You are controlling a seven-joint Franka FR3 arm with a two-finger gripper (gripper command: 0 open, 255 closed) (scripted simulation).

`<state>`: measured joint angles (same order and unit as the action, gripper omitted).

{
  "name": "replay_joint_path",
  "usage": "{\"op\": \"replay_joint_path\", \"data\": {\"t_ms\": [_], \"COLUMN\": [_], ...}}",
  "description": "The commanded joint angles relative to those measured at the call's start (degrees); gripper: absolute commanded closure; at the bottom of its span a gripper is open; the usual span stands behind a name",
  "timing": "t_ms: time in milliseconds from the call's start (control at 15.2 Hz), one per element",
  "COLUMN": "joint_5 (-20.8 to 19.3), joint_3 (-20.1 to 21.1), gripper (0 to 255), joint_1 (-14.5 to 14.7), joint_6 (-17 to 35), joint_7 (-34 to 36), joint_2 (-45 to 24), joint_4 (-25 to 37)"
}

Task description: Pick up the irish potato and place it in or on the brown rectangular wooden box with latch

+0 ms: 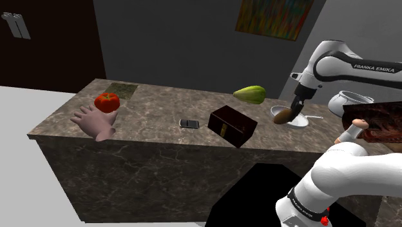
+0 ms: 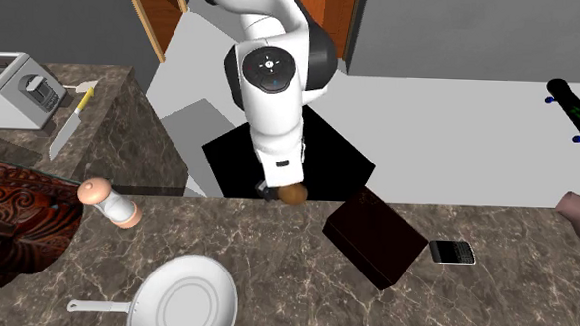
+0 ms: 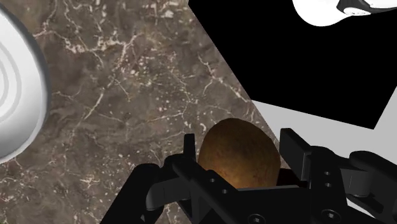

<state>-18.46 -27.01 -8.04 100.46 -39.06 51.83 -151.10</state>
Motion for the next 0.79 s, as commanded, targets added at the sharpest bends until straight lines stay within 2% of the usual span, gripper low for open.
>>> {"op": "replay_joint_path", "data": {"t_ms": [0, 198, 726], "joint_5": [0.47, 1.03, 8.37], "joint_3": [0.48, 1.09, 7.42], "gripper": [255, 255, 255], "joint_1": [0.18, 0.42, 7.81], "joint_6": [-1.63, -3.45, 2.43], "joint_7": [-0.09, -0.12, 8.85], "joint_2": [0.04, 0.02, -10.37], "joint_4": [1.59, 3.43, 7.29]}}
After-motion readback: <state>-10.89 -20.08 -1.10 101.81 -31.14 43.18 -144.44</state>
